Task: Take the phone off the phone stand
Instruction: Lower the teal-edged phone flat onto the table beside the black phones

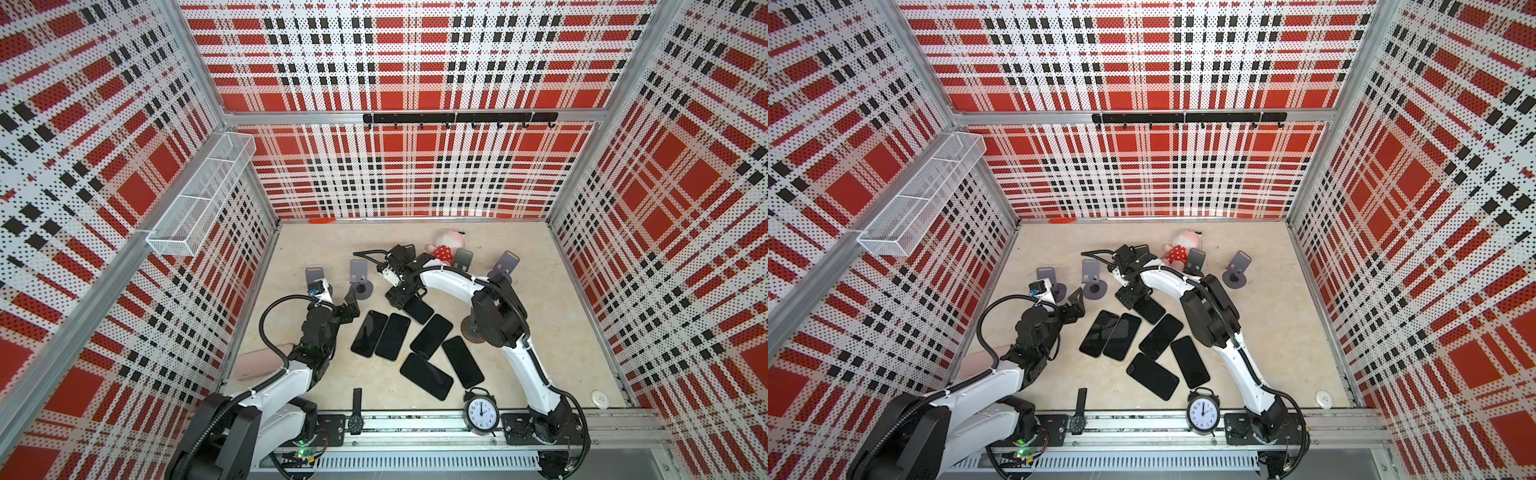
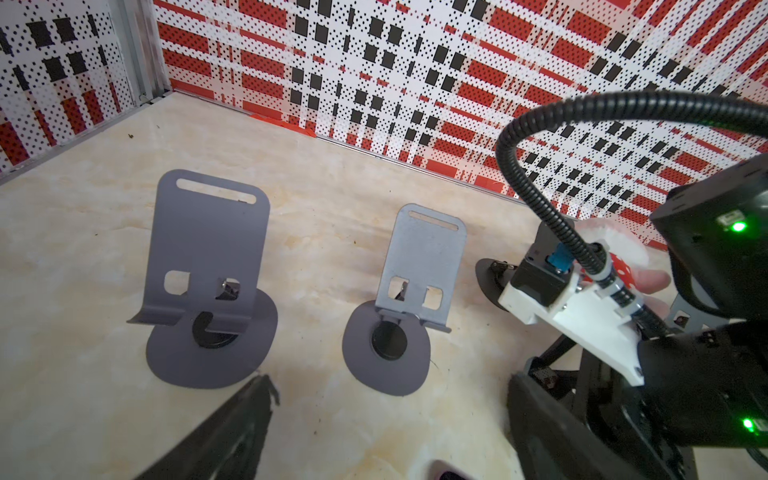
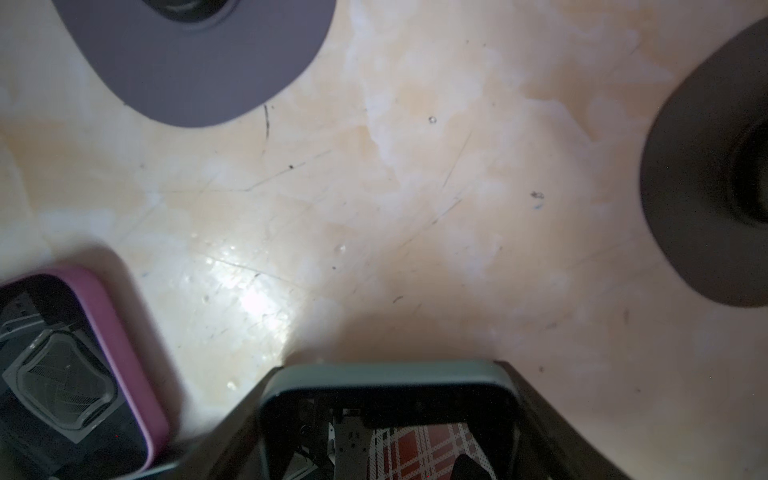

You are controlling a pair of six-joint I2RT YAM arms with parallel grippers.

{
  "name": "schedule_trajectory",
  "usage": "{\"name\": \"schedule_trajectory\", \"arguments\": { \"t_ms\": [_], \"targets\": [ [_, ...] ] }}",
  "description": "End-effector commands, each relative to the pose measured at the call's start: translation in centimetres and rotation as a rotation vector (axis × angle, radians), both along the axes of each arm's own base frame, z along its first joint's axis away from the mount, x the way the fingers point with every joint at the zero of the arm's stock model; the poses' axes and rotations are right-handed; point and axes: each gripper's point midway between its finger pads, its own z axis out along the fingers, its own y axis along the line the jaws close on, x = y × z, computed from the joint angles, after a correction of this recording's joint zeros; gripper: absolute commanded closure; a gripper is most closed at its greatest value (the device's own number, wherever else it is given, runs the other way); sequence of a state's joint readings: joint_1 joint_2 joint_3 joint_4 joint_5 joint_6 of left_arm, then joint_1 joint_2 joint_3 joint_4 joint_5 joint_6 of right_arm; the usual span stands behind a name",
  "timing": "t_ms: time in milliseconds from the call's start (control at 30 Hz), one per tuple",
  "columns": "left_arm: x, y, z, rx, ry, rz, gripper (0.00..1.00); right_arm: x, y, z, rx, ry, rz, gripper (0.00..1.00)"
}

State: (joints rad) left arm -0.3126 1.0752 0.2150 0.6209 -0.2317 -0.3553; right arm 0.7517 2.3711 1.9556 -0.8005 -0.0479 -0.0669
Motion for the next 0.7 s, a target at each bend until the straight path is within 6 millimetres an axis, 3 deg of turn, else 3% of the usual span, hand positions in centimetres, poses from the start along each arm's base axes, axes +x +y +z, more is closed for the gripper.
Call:
{"name": "schedule_trajectory", "arguments": {
  "t_ms": [0,433,600,667],
  "targets": [
    [0.2,0.0,0.7,-0.005,-0.026,-0.003,0.09,-2.0,-0.3,-3.8,-0.046,0.104,0.038,0.22],
    [0.2,0.0,0.7,-0.005,-0.026,-0.006,0.09,-2.0,-0.7,-4.2,-0.064,0.100,0.039,0.20],
    [0.3,-0.1,0.8,-0.003,-0.030,-0.008,0.09,-1.9,-0.2,-3.1,-0.036,0.093,0.036,0.20],
    [0.3,0.0,0.9,-0.002,-0.031,-0.006,0.09,-1.6,0.2,-1.8,-0.005,0.074,0.032,0.20]
  ]
}}
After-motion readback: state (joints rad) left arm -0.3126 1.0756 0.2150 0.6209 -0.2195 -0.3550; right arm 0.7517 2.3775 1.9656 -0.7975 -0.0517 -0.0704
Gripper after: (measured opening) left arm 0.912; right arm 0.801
